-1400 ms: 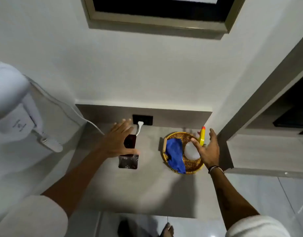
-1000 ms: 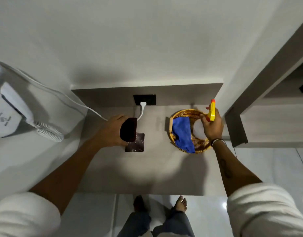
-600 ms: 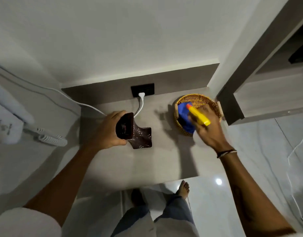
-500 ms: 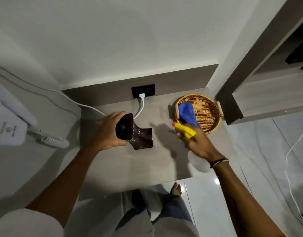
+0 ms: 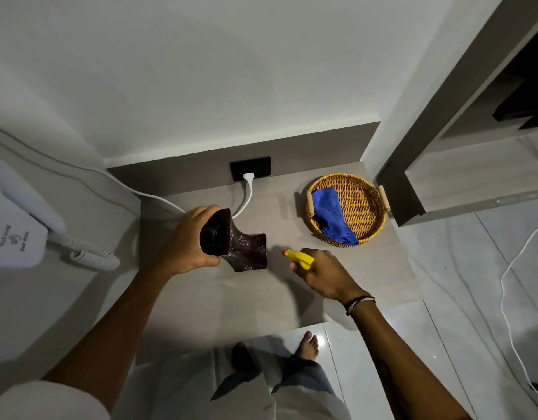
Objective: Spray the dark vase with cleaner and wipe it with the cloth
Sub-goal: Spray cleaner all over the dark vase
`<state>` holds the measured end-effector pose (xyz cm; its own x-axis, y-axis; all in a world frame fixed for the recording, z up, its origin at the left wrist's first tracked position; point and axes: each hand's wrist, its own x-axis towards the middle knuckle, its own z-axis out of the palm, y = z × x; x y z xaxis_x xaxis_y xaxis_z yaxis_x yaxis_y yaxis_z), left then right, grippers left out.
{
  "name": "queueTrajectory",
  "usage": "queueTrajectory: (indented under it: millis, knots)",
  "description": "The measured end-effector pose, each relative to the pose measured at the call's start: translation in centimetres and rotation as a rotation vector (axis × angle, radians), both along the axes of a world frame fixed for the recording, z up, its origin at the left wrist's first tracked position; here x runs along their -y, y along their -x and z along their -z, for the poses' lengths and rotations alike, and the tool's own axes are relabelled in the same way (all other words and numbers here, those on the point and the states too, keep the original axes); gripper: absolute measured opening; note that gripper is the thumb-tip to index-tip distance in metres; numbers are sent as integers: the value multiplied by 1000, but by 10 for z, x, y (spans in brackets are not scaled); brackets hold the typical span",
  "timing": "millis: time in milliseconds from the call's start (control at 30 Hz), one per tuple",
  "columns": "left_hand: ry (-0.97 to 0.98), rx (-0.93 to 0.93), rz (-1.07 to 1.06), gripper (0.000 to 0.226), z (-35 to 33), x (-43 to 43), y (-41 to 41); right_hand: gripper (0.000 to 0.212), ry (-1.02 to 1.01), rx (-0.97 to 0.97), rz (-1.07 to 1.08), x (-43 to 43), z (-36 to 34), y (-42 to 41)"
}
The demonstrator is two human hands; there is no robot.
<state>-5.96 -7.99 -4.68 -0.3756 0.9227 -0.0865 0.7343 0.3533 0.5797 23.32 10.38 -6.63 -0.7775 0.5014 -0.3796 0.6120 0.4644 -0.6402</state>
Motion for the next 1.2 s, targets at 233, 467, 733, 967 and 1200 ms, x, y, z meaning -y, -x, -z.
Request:
queueTrajectory:
  millis: [233, 467, 733, 967, 1200]
  knots:
    - [10, 12, -14, 112, -2, 3, 0, 33, 62, -248, -84, 13, -19, 28]
    - [18, 1, 1, 112, -5, 3, 0, 13, -7, -306, -131, 12, -26, 49]
    - [18, 60, -250, 109, -11, -2, 2, 26, -20, -228, -17, -3, -14, 20]
    - [122, 238, -381, 58, -12, 6, 5, 29, 5, -258, 6, -1, -9, 15]
    - [254, 195, -178, 105, -14, 19, -1, 16, -12, -238, -103, 10, -4, 23]
